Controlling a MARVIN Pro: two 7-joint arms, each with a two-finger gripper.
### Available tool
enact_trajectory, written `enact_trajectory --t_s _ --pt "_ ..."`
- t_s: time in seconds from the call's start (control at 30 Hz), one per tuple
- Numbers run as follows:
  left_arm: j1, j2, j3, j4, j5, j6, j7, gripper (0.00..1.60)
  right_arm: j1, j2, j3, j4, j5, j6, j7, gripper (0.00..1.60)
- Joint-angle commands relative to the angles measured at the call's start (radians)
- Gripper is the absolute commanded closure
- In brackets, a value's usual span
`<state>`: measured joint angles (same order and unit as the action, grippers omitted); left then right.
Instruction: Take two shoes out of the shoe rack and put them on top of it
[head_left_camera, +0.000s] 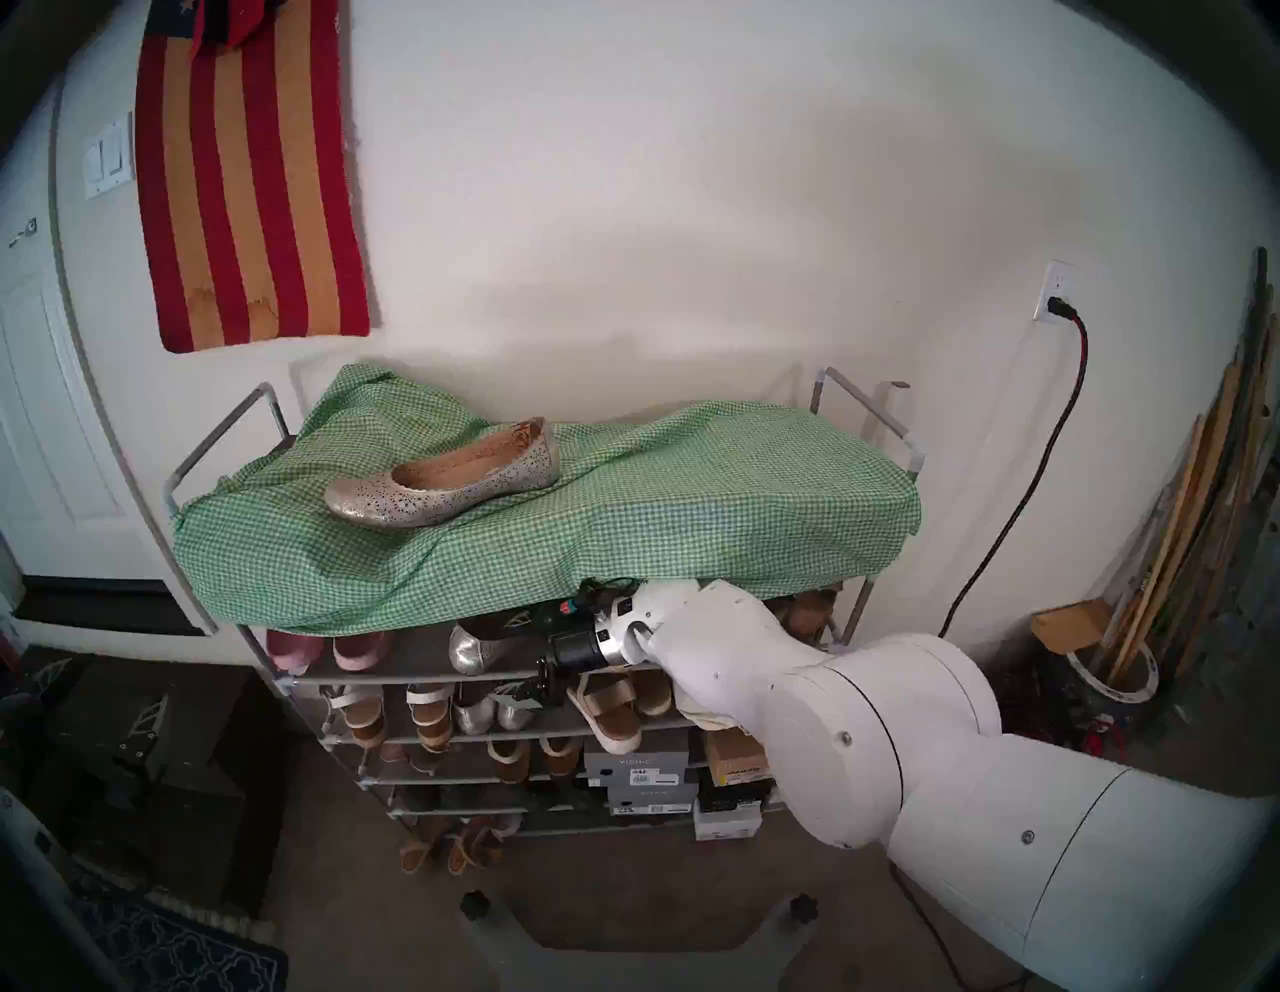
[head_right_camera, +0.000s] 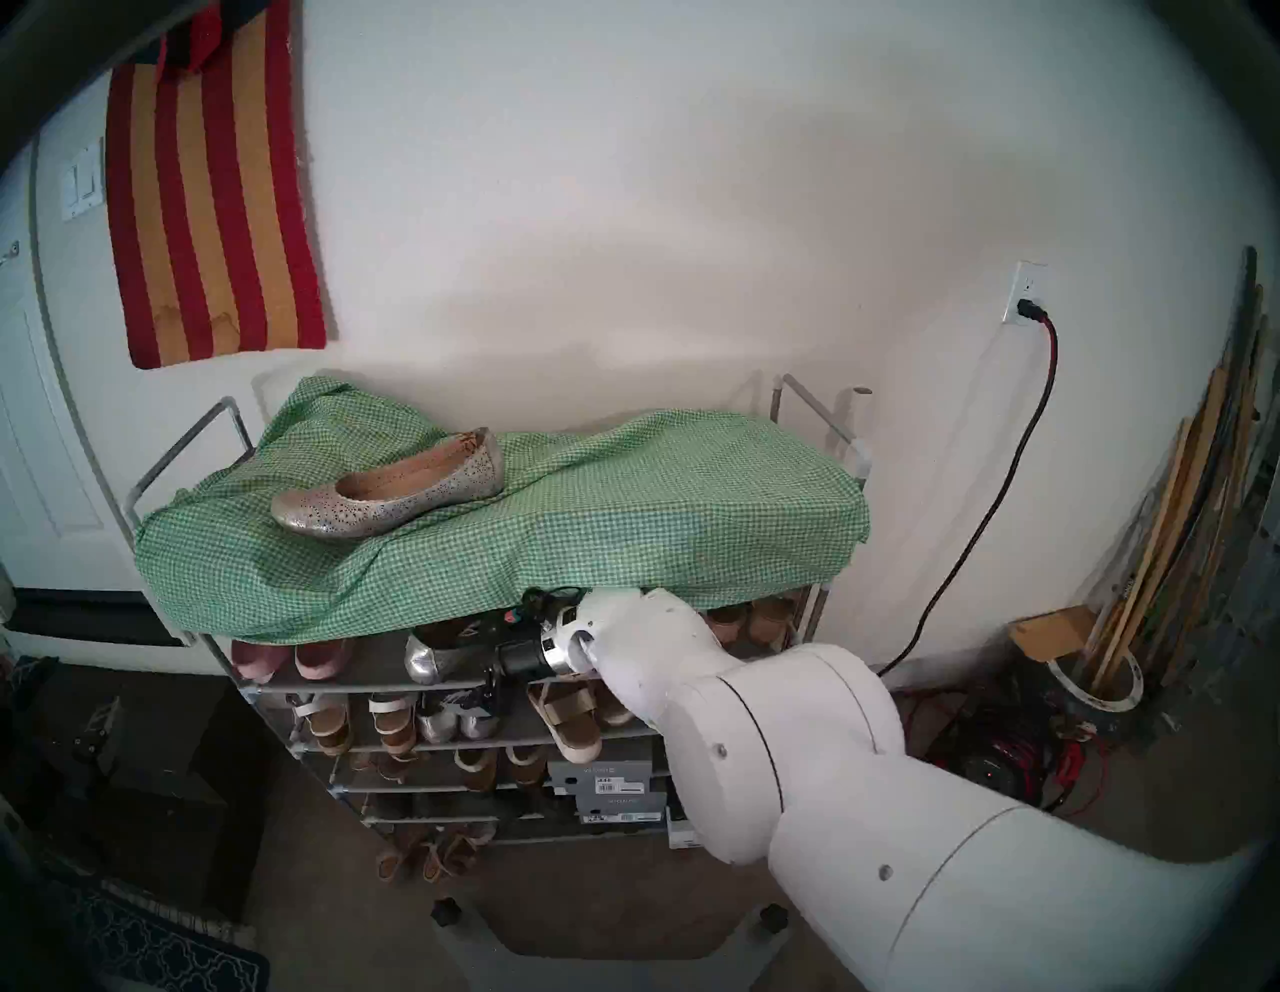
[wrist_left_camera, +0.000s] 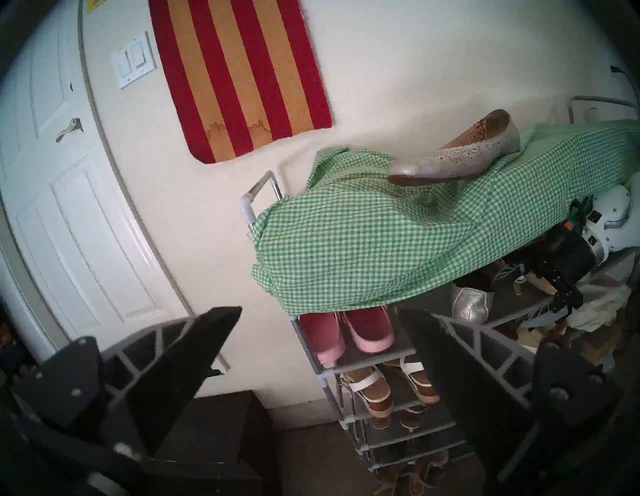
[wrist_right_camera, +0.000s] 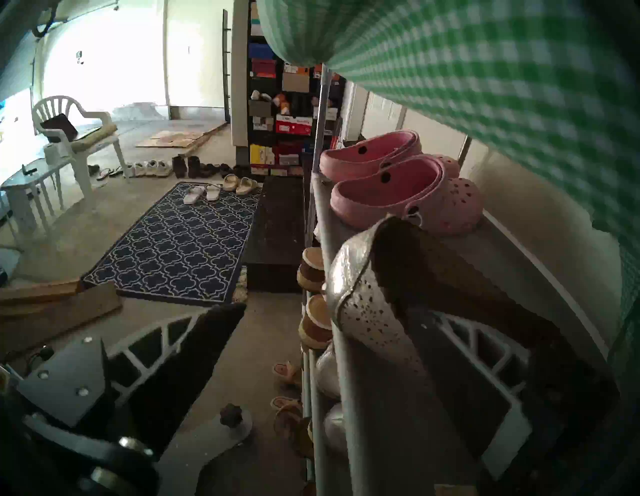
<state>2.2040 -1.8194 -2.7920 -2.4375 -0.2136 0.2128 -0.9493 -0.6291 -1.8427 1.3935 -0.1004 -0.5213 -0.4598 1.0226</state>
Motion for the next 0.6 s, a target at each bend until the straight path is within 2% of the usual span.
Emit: enact_trajectory --t_s 0.0,0.57 --pt "-0.002 0.002 0.001 -0.006 -0.001 -0.002 -0.001 0.00 -0.004 -0.024 0.001 -0.016 0.001 -0.009 -0.019 0.00" --pt "-0.005 0.001 0.000 -0.006 0.002 -0.001 -0.004 0.00 -0.016 -0.047 -0.026 -0.009 -0.036 -0.023 -0.018 0.00"
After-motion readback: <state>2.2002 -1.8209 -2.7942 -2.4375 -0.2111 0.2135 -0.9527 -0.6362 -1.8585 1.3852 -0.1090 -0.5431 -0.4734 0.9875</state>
